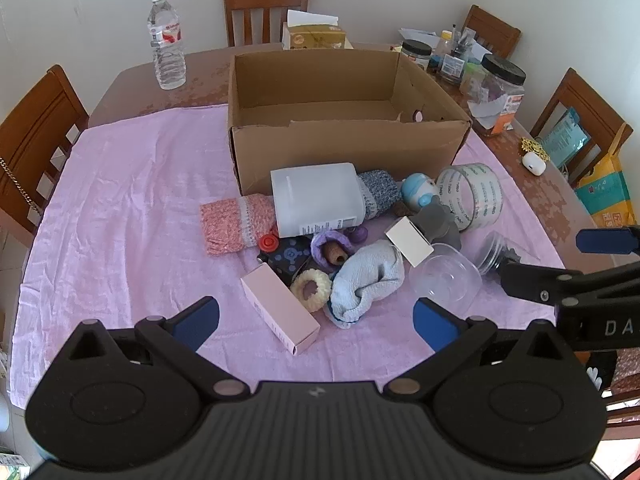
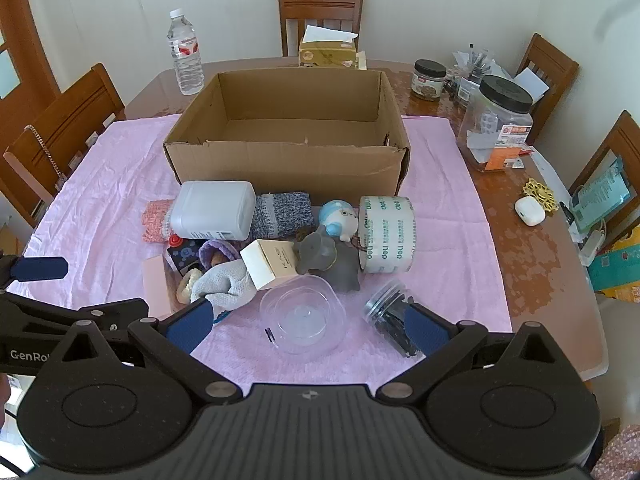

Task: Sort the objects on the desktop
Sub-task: 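Move both tools toward the cluster of items beside the cardboard box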

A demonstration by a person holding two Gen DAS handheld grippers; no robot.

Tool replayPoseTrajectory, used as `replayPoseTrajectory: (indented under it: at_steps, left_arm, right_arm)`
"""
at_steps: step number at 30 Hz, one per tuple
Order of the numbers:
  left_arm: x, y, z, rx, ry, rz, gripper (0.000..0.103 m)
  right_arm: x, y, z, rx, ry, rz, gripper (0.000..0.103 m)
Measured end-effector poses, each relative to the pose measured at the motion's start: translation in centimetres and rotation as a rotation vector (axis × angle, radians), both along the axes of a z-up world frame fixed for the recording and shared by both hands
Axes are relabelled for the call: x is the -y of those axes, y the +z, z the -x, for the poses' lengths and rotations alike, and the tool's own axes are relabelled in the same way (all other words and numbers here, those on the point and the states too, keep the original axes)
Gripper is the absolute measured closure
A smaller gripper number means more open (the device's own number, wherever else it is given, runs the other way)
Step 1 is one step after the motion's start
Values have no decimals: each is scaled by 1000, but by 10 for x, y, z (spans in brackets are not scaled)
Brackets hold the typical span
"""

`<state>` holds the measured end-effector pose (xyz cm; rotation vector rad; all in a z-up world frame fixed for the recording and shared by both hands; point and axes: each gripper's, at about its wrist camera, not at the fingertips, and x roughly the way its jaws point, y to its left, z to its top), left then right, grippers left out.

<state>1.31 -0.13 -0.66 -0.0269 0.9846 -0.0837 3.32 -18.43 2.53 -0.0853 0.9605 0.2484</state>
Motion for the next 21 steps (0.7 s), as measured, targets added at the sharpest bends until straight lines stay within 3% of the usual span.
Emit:
replayPoseTrajectory:
  at_steps: [7, 13, 18, 21]
  left_arm:
    - [0, -8, -3, 0, -3, 8, 1]
    - [1, -12, -3, 46, -17, -4, 1]
    - [2, -18, 4, 137, -31, -31, 1]
    - [3, -24, 4, 138, -39, -58, 1]
  right_arm:
    - [0, -6, -1, 11, 24, -17, 0]
    - [3, -12, -2, 27, 32, -33, 0]
    - [8, -22, -2, 33, 38, -41, 0]
    - [12, -28, -2, 34, 49, -42, 0]
